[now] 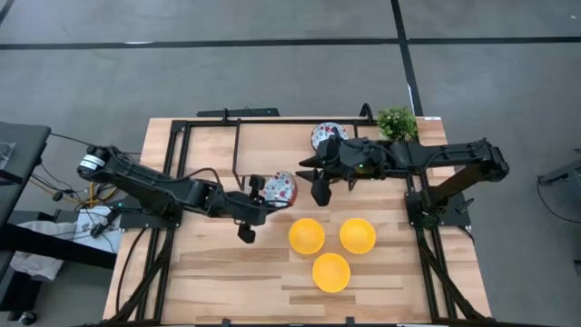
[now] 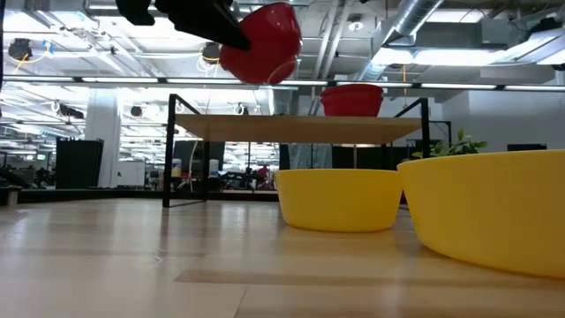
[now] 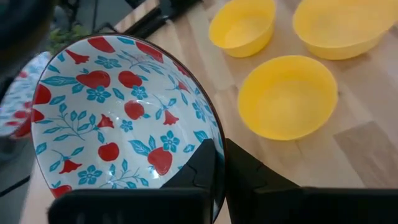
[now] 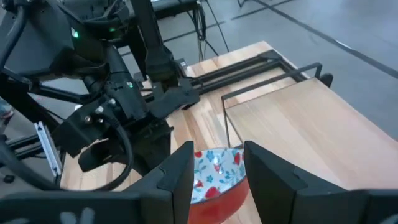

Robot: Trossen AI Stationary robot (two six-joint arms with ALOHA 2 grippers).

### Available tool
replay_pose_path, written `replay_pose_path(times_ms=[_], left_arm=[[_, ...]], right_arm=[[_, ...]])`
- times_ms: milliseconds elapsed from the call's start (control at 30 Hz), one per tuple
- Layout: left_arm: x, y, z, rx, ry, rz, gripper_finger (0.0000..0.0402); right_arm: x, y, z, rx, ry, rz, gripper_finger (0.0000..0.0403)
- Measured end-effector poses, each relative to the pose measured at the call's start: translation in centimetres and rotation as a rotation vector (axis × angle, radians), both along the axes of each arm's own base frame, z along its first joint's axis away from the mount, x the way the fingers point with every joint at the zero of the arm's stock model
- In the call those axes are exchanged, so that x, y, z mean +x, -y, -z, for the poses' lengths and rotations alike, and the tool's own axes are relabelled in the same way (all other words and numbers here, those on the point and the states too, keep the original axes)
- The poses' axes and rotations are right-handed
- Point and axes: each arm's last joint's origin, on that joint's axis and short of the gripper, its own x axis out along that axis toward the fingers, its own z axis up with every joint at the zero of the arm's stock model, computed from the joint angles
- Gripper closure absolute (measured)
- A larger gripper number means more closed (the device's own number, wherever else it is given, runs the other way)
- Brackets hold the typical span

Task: Pick & Place Mini bowls
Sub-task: Stack the red patterned bowl on top of the red patterned bowl on the shelf

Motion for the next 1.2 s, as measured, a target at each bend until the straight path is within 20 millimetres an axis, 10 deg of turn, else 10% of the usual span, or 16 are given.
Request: replay_pose_path(times_ms=[1200], left_arm=[[1.1,0.9,3.1,0.024,-0.180,0.195,0.0388]], right_arm=[[5.3,-2.3,5.7,0.186,-0.482,0.158,0.0274]])
